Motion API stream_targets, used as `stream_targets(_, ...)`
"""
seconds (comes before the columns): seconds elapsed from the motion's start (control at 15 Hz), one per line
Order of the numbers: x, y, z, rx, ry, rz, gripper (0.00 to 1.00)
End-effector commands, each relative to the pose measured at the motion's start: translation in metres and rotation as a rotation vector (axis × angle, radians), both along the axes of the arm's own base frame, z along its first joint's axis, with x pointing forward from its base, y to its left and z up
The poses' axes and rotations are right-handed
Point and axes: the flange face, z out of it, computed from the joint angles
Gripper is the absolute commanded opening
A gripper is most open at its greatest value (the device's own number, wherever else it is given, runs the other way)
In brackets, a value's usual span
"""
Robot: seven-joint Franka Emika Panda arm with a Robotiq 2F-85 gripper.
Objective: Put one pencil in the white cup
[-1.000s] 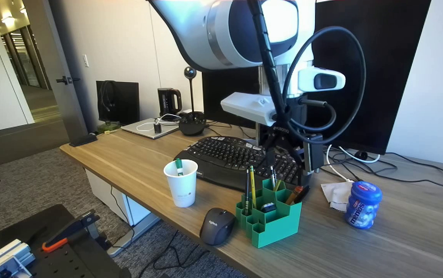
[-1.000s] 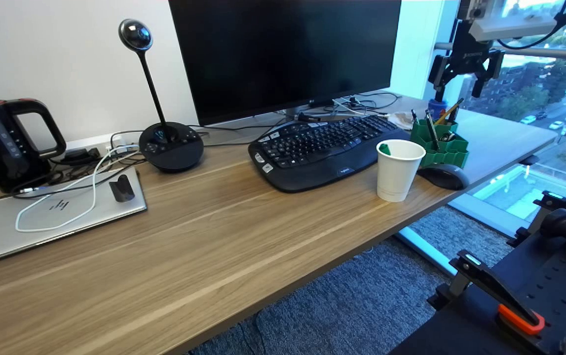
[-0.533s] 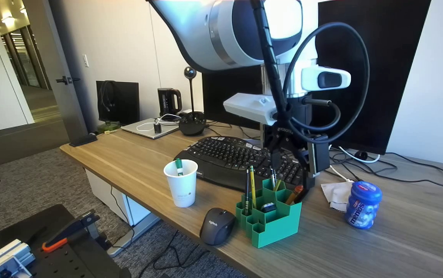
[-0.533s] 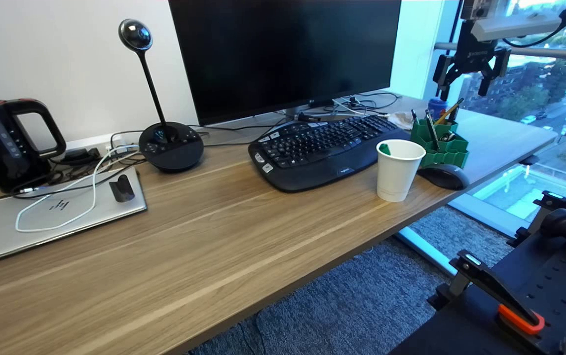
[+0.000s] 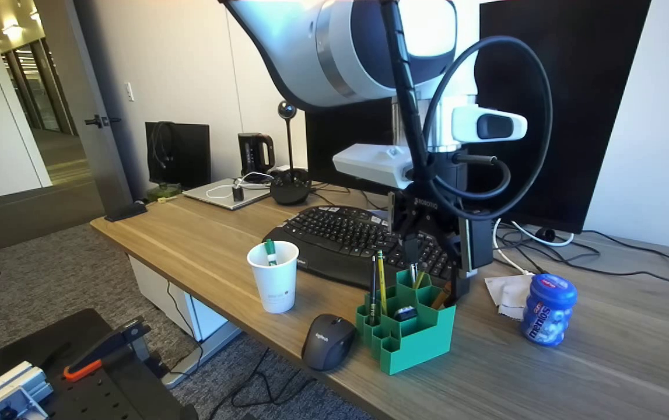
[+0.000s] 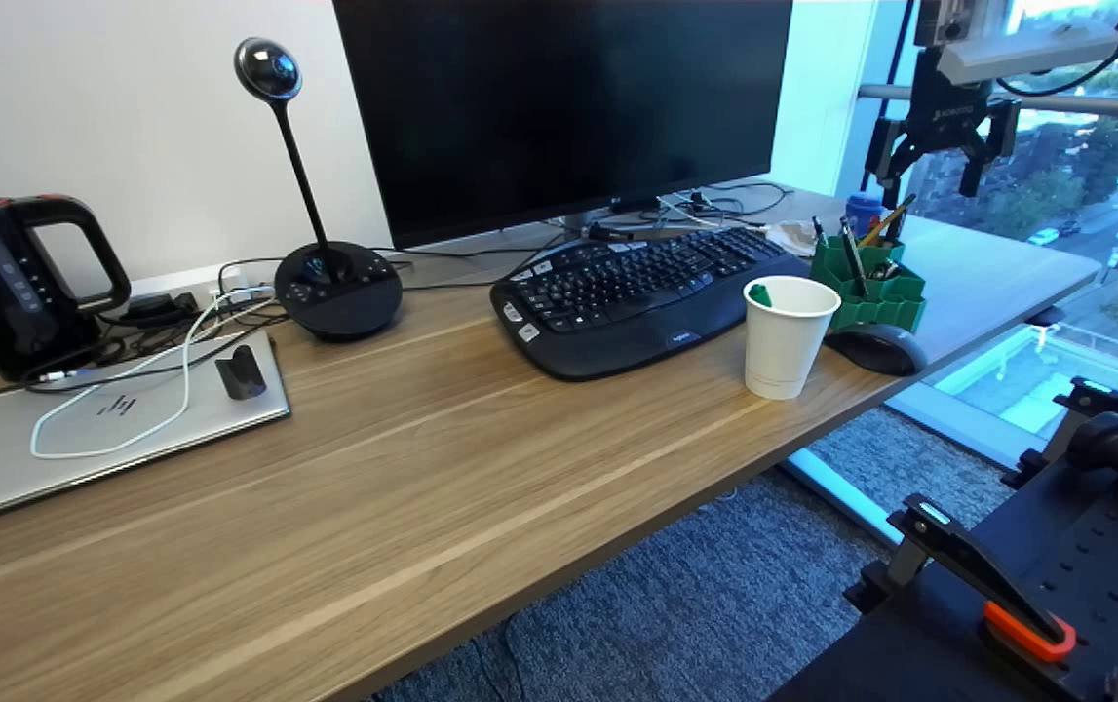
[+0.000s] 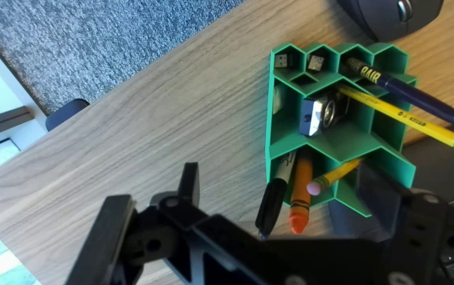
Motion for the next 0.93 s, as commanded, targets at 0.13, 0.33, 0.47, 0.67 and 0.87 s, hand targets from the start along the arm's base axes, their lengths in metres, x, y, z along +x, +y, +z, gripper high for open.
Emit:
stream_targets(0.13, -0.0049, 0.0050, 0.0046, 0.006, 0.019, -0.004, 1.00)
stream_targets(0.33, -0.0051, 0.0049, 0.0008, 0.020, 0.036, -0.012, 1.00)
stream_targets(0.47, -0.0061, 0.0056, -0.0006, 0.023, 0.041, -0.010, 1.00)
stream_targets(0.67, -0.0057, 0.0057, -0.0017, 0.023, 0.043, -0.012, 1.00)
stream_targets(0.87, -0.0049, 0.0069, -0.0022, 0.028, 0.035, -0.010, 1.00)
